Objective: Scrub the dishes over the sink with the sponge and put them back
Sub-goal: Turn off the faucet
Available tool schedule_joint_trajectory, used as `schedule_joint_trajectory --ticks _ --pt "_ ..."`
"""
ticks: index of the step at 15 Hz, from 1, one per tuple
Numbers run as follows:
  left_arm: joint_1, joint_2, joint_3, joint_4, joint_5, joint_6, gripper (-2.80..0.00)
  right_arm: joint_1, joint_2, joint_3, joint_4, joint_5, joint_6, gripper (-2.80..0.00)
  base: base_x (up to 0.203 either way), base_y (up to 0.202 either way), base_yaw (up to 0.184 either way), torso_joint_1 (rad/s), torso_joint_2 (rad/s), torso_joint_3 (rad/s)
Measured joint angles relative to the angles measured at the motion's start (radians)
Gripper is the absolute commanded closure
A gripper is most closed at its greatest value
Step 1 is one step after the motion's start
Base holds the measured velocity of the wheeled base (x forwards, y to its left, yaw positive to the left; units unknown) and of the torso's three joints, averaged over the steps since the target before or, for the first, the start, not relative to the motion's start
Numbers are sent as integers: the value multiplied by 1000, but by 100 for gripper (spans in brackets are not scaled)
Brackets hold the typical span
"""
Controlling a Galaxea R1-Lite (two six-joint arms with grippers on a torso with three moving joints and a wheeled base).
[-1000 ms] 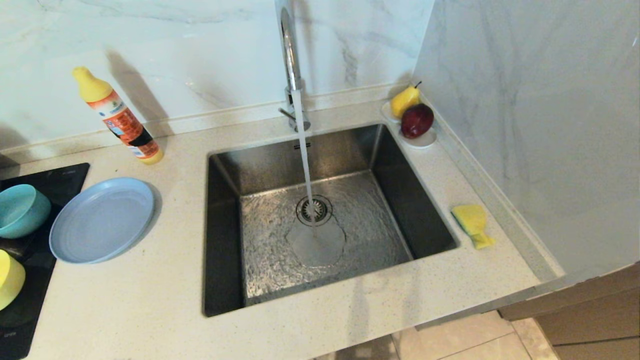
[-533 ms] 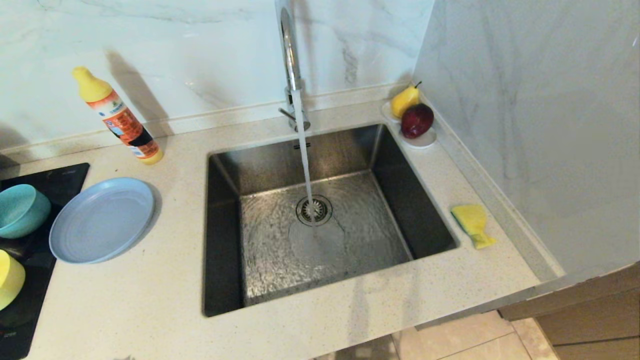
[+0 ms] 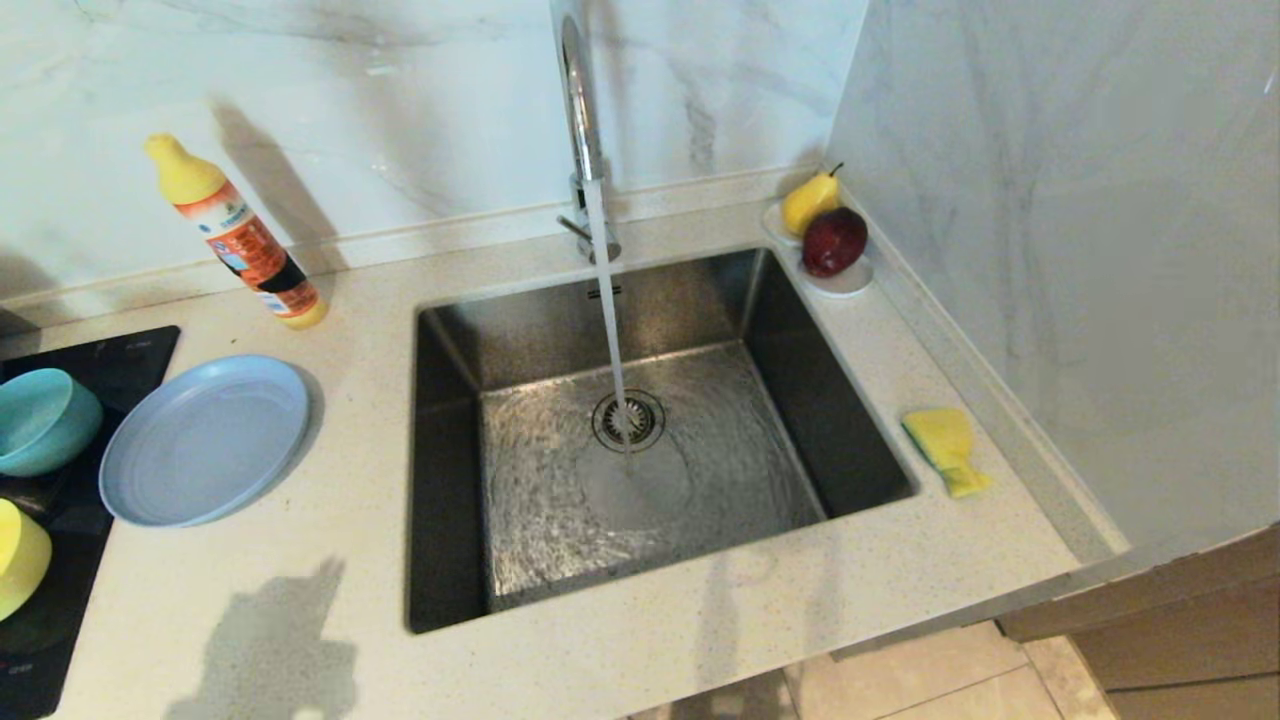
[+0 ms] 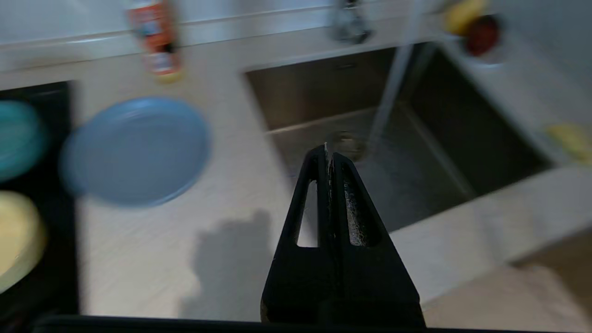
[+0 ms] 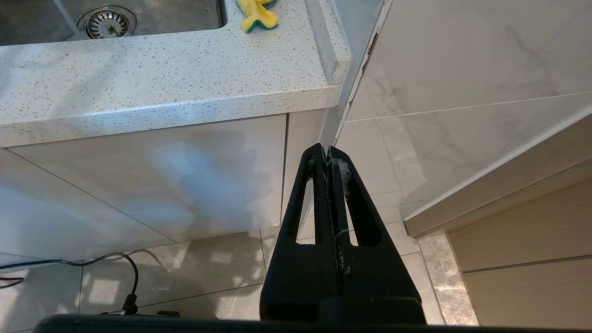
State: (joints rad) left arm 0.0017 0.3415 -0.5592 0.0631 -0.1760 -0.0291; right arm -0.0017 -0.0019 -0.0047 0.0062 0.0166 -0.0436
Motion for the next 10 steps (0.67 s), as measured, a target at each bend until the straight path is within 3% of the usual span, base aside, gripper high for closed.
schedule_joint_trajectory --ticks 3,5,10 --pt "0 324 -222 55 -196 -65 0 0 0 0 0 0 0 0 0 0 0 0 0 0" --pt "0 564 -354 43 -288 -121 0 0 0 0 0 0 0 0 0 0 0 0 0 0" --pt "-40 1108 -707 -72 -370 -327 0 0 0 0 0 0 0 0 0 0 0 0 0 0"
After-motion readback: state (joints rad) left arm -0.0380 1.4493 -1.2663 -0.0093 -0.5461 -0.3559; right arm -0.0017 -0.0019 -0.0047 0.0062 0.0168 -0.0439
